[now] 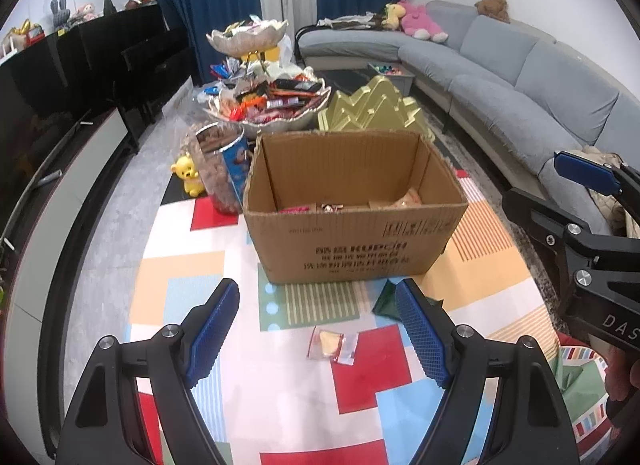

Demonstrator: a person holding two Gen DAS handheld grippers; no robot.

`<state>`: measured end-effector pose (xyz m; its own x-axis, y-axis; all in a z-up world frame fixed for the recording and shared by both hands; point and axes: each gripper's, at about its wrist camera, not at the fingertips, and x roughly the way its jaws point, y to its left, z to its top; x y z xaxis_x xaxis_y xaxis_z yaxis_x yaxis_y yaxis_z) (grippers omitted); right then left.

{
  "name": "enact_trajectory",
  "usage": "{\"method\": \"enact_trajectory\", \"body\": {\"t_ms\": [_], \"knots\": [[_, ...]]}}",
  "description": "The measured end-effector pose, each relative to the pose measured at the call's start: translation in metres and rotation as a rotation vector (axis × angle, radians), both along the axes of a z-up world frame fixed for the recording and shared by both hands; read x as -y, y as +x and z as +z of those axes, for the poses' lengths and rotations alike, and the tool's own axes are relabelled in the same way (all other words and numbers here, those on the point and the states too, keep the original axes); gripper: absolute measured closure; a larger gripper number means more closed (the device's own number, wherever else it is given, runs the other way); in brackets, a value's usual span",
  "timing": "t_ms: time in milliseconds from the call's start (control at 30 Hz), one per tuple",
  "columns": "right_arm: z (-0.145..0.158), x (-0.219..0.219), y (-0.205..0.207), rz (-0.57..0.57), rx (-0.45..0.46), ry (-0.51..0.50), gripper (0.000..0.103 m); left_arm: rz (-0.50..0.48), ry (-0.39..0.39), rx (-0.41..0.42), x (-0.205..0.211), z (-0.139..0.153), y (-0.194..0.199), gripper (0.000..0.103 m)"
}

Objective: Organize snacks
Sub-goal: 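Withdraw both open tools from the box toward the remaining snacks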

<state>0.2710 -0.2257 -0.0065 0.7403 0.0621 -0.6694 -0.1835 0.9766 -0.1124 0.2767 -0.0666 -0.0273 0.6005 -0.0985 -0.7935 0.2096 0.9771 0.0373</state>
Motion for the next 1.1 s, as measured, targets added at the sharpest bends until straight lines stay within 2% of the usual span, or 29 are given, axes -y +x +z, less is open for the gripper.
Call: {"method": "enact_trajectory", "body": {"t_ms": [700, 933, 1100], "knots": [[-0.077, -0.002, -0.007, 0.164, -0.114, -0.047, 0.026, -0.03, 0.06, -0.122, 0.019, -0.069, -0.016, 0.02], [-0.105, -0.007, -0.005, 0.227, -0.156, -0.076, 0.026, -0.034, 0.083, -0.154, 0.021, -0.097, -0.012, 0.02], [-0.122, -0.01, 0.004, 0.256, -0.193, -0.062, 0.026, -0.048, 0.093, -0.181, 0.022, -0.117, -0.008, 0.02]]}}
